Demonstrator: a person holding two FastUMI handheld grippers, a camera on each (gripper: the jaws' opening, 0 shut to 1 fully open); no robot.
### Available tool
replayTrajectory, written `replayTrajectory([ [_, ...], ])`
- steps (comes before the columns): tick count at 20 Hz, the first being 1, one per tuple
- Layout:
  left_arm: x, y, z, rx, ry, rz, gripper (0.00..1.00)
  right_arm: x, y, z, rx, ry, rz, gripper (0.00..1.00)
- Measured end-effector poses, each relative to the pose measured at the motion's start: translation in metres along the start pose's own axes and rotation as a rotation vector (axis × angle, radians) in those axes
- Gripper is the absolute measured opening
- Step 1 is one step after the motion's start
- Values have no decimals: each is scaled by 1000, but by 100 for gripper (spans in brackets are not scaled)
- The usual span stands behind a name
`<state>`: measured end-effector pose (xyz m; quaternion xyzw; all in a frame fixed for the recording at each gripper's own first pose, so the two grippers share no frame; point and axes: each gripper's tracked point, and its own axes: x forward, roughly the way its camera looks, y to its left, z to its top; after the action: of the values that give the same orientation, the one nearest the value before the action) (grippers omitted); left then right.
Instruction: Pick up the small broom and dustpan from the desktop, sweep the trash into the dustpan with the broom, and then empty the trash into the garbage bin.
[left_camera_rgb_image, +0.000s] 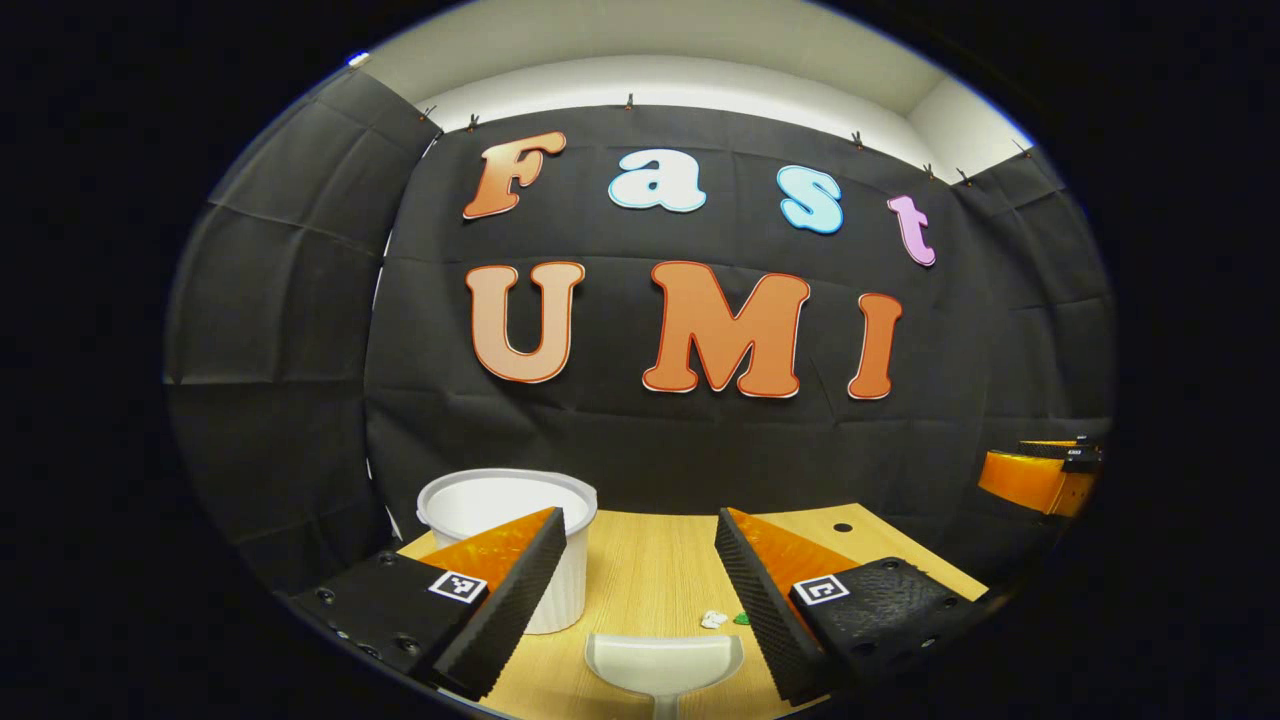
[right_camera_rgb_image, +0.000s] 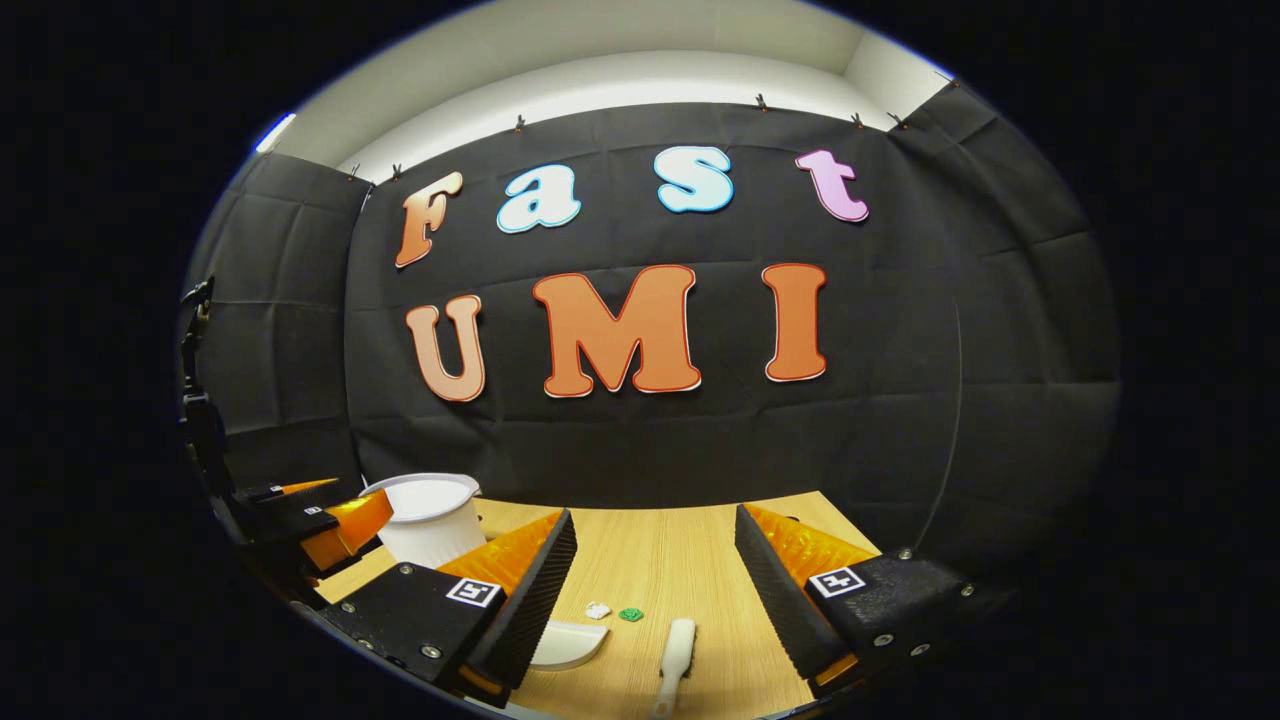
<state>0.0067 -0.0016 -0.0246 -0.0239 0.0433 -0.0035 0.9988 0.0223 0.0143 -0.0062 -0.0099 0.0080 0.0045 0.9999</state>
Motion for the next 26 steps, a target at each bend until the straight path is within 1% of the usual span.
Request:
replayTrajectory([
  [7, 4, -5, -5, -8, 22, -12, 95, 7, -1, -4, 4, 12, 1, 96],
  [12, 4, -5, -15, 9, 53, -20, 95, 8, -1, -6, 12, 20, 2, 96],
  [15, 2, -8, -20, 15, 73, -38, 95, 8, -3, -7, 15, 21, 2, 96],
  [19, 5, -14, -8, -34, 20, -39, 95, 7, 3, -4, 10, 15, 21, 95],
  [22, 5, -15, -10, -21, 17, -42, 95, 7, 4, 3, 38, -11, 34, 96],
  [24, 5, -12, -14, -10, 32, -39, 95, 8, 3, -7, 55, 19, 35, 95],
  [26, 4, -16, -21, -19, 60, -48, 95, 9, -2, -17, 41, 53, 25, 96],
])
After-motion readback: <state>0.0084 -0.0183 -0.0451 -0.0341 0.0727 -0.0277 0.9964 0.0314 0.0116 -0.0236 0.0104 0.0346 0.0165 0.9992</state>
